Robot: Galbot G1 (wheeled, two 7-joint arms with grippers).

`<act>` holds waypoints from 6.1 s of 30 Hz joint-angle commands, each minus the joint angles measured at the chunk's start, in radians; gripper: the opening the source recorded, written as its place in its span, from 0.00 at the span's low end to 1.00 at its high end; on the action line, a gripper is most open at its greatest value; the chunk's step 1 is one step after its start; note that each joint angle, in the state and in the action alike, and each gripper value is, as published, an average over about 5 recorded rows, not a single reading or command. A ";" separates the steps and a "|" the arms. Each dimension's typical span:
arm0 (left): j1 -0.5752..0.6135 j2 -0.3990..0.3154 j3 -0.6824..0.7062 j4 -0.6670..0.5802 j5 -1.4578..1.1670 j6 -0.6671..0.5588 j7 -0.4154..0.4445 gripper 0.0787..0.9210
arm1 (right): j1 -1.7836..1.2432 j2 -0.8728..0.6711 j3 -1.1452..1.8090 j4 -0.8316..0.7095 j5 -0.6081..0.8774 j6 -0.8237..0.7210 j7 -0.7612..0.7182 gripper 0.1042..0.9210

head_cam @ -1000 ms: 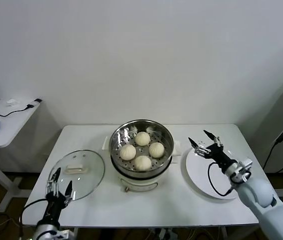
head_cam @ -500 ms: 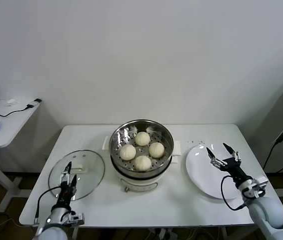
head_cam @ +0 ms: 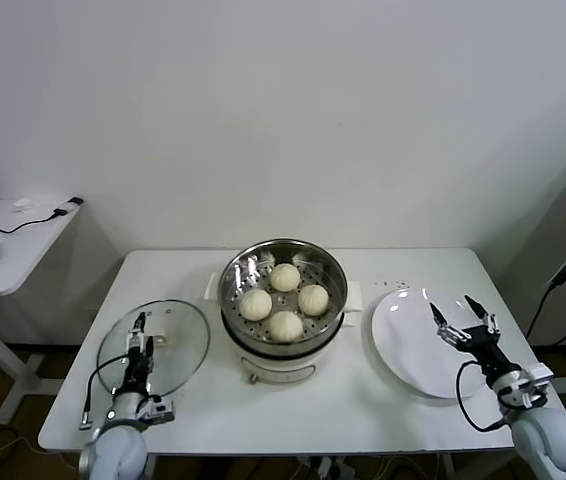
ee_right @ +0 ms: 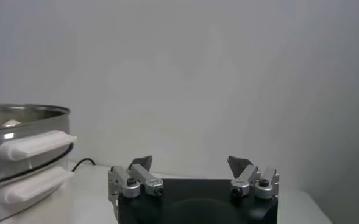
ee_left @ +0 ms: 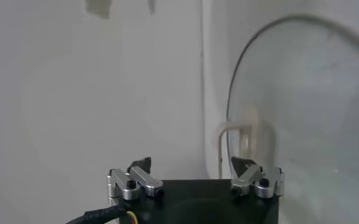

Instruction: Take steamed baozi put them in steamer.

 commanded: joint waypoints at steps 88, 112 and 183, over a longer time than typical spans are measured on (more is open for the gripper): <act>-0.373 -0.186 0.792 -0.262 0.221 0.706 0.503 0.08 | 0.186 0.052 -0.039 -0.259 -0.172 0.055 -0.027 0.88; -0.365 -0.175 0.749 -0.185 0.211 0.707 0.494 0.08 | 0.186 0.057 -0.018 -0.270 -0.184 0.063 -0.037 0.88; 0.360 0.016 -0.082 -0.754 -1.353 -0.032 -0.031 0.88 | 0.060 0.162 0.067 -0.009 -0.268 -0.108 0.012 0.88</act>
